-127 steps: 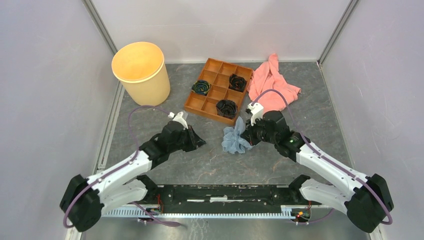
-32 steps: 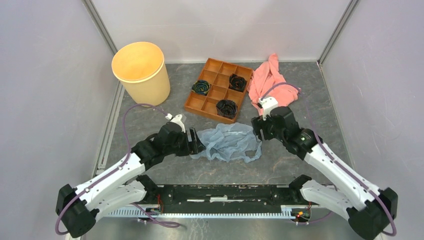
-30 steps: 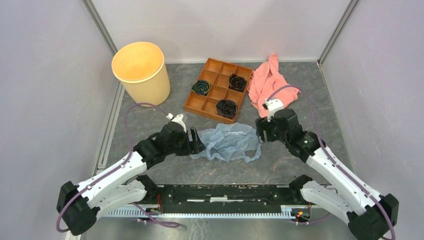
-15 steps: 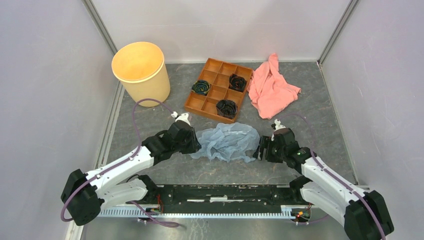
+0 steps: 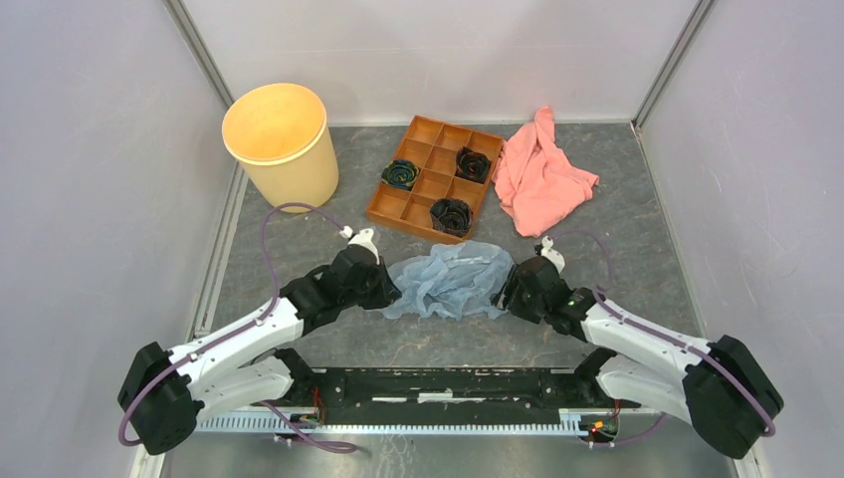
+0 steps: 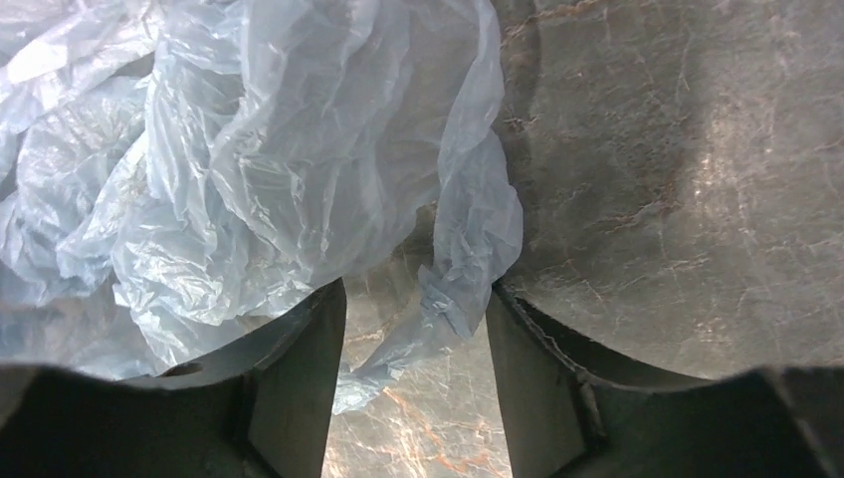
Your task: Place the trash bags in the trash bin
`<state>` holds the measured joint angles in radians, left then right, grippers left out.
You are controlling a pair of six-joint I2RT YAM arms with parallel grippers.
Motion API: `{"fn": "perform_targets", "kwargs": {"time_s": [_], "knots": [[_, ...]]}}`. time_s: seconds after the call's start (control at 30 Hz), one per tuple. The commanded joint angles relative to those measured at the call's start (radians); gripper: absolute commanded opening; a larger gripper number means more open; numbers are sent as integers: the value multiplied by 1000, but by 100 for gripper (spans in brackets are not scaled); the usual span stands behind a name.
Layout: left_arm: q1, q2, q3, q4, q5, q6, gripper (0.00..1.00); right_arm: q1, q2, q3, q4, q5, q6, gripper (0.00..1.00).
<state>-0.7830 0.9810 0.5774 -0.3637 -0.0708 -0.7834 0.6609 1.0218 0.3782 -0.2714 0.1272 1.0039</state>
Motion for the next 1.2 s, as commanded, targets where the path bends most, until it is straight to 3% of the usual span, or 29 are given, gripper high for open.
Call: {"fn": "perform_targets", "kwargs": {"time_s": [0.0,0.1,0.17,0.27,0.37,0.43,0.5,0.57,0.63,0.7,0.77,0.87,0.97,1.07,1.17], "knots": [[-5,-33,-28,85,34,-51,11,67,103,-9,-90,249,172,56],[-5,-53,-33,79,32,-56,7,71,193,9,-105,345,178,16],[-5,-76,-24,58,24,-63,4,72,217,67,-168,411,125,0],[-5,-111,22,11,9,-72,2,74,152,185,-254,527,-68,0],[-1,-97,145,-46,-52,-54,2,72,6,228,-45,435,-570,0],[16,-37,297,-55,-66,24,2,69,-25,353,-60,424,-747,0],[48,84,575,-137,-57,146,2,67,7,601,-160,471,-871,0],[62,255,973,-287,-61,261,2,69,40,913,-243,435,-972,0],[62,339,1328,-362,-15,321,2,71,38,1170,-255,300,-1033,1],[62,315,1472,-285,58,327,2,72,-8,1277,-191,140,-1037,0],[62,198,1348,-114,98,295,2,71,-99,1195,-43,7,-1018,1],[62,-4,900,43,-17,229,2,72,-241,865,161,-62,-959,0],[61,-103,514,-50,-138,97,2,72,-262,554,135,-70,-914,0],[62,-178,183,-71,-87,-36,2,73,-276,241,140,-163,-848,0],[62,-315,7,-25,-4,-144,2,88,-347,91,199,-286,-775,0]]}}
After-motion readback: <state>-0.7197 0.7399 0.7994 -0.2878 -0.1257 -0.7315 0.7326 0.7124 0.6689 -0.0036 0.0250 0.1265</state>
